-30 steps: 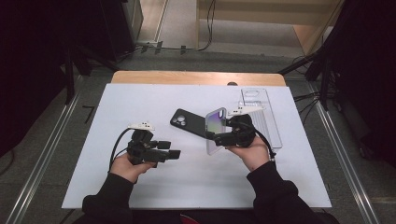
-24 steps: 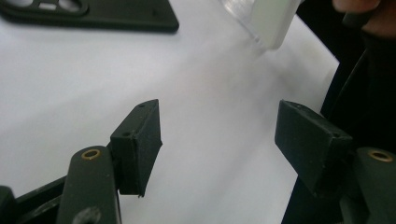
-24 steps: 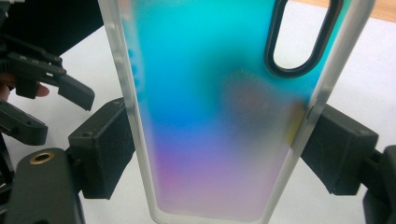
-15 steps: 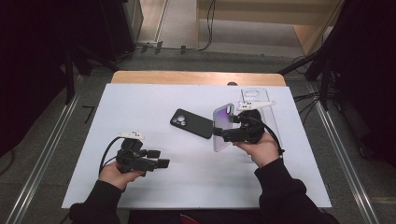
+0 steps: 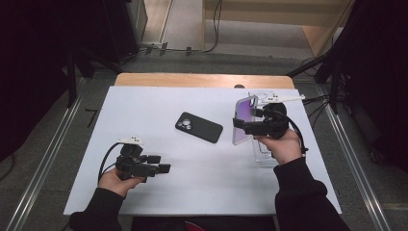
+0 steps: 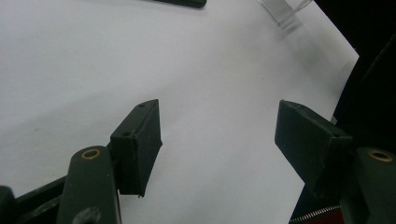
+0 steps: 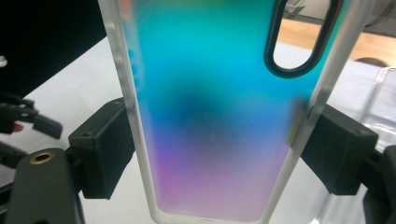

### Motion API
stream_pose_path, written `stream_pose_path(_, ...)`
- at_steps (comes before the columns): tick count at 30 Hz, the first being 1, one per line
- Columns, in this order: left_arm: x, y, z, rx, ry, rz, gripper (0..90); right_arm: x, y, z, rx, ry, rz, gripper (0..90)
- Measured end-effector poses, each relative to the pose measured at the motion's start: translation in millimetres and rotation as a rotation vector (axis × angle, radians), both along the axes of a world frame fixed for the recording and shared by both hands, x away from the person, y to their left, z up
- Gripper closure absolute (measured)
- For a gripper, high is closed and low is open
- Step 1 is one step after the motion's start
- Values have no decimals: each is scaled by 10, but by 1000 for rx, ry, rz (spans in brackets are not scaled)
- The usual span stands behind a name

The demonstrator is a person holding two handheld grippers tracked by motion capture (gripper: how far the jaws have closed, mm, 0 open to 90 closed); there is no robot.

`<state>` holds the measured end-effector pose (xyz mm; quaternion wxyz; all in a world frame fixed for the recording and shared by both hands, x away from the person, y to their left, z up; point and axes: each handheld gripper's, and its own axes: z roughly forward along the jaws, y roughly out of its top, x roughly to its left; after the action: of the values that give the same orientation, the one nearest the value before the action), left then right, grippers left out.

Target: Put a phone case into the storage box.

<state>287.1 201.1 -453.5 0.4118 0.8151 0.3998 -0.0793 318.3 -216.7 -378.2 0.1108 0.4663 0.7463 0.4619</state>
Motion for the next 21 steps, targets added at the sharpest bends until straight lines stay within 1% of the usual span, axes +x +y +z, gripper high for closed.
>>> stream_pose_path(3, -6, 24, -8, 5, 0, 11, 312, 32, -100, 38, 5, -3, -36, 154)
stream_pose_path(8, -30, 63, -9, 3, -1, 31, 312, 89, -237, 57, 14, -12, -88, 154)
stream_pose_path(12, -54, 90, -9, 5, -5, 46, 312, 153, -327, 47, 3, -15, -129, 154)
stream_pose_path(15, -63, 104, -11, 11, -11, 48, 312, 202, -387, 31, -10, -21, -166, 153)
stream_pose_path(17, -60, 108, -14, 21, -23, 50, 312, 234, -424, 18, -18, -28, -188, 154)
stream_pose_path(21, -58, 129, -33, 26, -23, 56, 312, 298, -493, -12, -20, -39, -222, 153)
